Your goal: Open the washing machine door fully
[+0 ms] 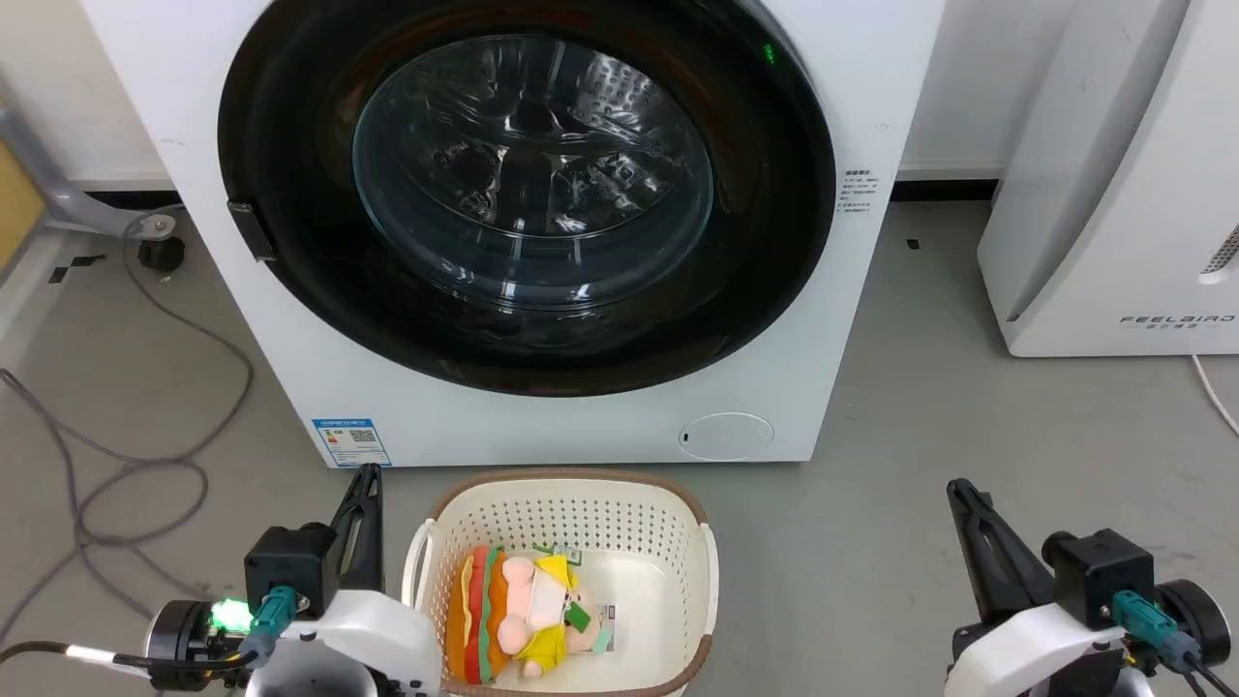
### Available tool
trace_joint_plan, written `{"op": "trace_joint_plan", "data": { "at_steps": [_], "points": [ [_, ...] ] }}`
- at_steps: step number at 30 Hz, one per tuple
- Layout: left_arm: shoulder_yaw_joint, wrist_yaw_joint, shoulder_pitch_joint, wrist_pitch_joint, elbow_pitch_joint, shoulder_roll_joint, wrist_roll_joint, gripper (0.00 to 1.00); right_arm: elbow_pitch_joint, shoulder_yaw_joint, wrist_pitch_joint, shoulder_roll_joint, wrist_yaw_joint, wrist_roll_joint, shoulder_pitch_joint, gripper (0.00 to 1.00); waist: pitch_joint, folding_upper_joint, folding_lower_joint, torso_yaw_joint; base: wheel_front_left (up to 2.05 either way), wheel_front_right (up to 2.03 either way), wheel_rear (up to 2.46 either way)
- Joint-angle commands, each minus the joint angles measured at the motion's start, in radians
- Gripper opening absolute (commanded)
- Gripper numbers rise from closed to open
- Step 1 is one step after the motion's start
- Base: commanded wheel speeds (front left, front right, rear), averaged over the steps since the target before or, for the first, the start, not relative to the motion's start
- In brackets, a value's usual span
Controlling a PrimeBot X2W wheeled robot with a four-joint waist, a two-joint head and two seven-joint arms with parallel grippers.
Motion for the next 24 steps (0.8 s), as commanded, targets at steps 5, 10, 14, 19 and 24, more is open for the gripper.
{"op": "trace_joint_plan", "data": {
  "at_steps": [5, 10, 14, 19, 24],
  "points": [
    [0.002, -0.004, 0.014, 0.0, -0.004, 0.001, 0.003, 0.0, -0.004, 0.0, 0.001, 0.0, -0.001, -0.008, -0.012, 0.0, 0.0, 0.0, 0.0, 0.0, 0.0, 0.0, 0.0],
    [0.002, -0.004, 0.014, 0.0, -0.004, 0.001, 0.003, 0.0, -0.004, 0.0, 0.001, 0.0, -0.001, -0.008, -0.012, 0.0, 0.0, 0.0, 0.0, 0.0, 0.0, 0.0, 0.0],
    [0.002, -0.004, 0.014, 0.0, -0.004, 0.001, 0.003, 0.0, -0.004, 0.0, 0.001, 0.0, -0.001, -0.008, -0.012, 0.0, 0.0, 0.0, 0.0, 0.0, 0.0, 0.0, 0.0],
    [-0.001, 0.002, 0.0, -0.001, 0.001, 0.0, -0.001, 1.0, 0.001, 0.0, -0.001, 0.0, 0.0, 0.001, 0.001, 1.0, 0.0, 0.0, 0.0, 0.0, 0.0, 0.0, 0.0],
    [-0.004, 0.008, -0.002, -0.011, 0.004, 0.0, -0.005, 1.0, 0.0, -0.008, -0.011, 0.0, 0.0, 0.016, -0.001, 1.0, 0.002, 0.0, 0.0, 0.0, 0.0, 0.0, 0.0]
  ]
}}
